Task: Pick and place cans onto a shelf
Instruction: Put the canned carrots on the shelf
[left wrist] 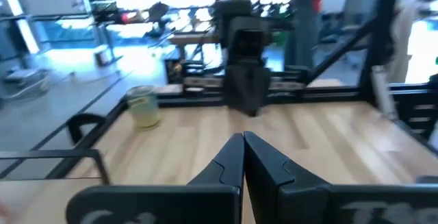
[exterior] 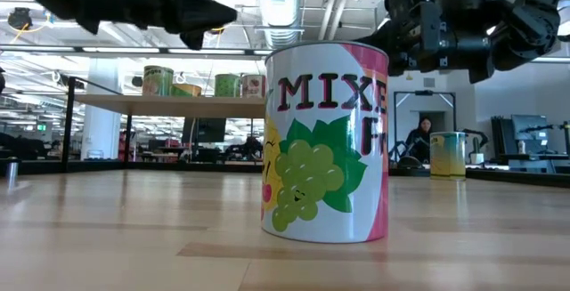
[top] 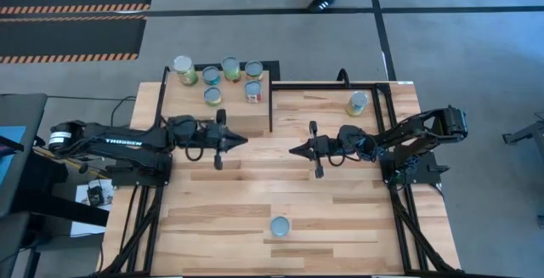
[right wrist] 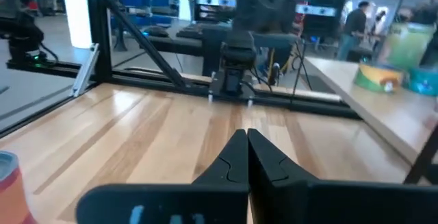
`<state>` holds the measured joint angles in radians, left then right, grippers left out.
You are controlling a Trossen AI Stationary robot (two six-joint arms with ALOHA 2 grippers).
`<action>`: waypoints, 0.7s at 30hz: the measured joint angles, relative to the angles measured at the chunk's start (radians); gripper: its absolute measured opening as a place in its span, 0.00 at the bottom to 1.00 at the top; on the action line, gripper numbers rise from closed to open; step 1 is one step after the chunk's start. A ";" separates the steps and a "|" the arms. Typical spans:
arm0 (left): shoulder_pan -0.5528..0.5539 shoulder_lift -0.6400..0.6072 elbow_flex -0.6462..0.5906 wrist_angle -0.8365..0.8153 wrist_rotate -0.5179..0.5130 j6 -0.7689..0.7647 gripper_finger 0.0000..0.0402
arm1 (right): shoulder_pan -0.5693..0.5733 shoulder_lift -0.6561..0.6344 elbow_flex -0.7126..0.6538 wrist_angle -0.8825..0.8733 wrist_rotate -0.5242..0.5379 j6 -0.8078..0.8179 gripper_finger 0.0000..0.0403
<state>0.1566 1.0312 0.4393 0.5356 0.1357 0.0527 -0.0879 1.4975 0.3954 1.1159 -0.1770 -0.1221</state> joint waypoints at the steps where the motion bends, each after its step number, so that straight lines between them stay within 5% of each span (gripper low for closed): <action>1: 0.000 -0.002 -0.018 0.026 0.017 -0.003 0.00 | 0.000 0.000 0.000 -0.005 0.004 0.013 0.02; 8: 0.000 -0.029 -0.095 0.075 0.090 -0.011 0.00 | 0.000 -0.064 0.023 -0.219 0.124 0.086 0.02; 21: 0.025 -0.087 -0.220 0.127 0.114 0.009 0.00 | -0.105 -0.397 0.322 -1.488 0.376 0.155 0.03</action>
<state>0.1820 0.9447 0.2197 0.6627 0.2501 0.0616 -0.1924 1.1009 0.7179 -0.3726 0.1987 0.0329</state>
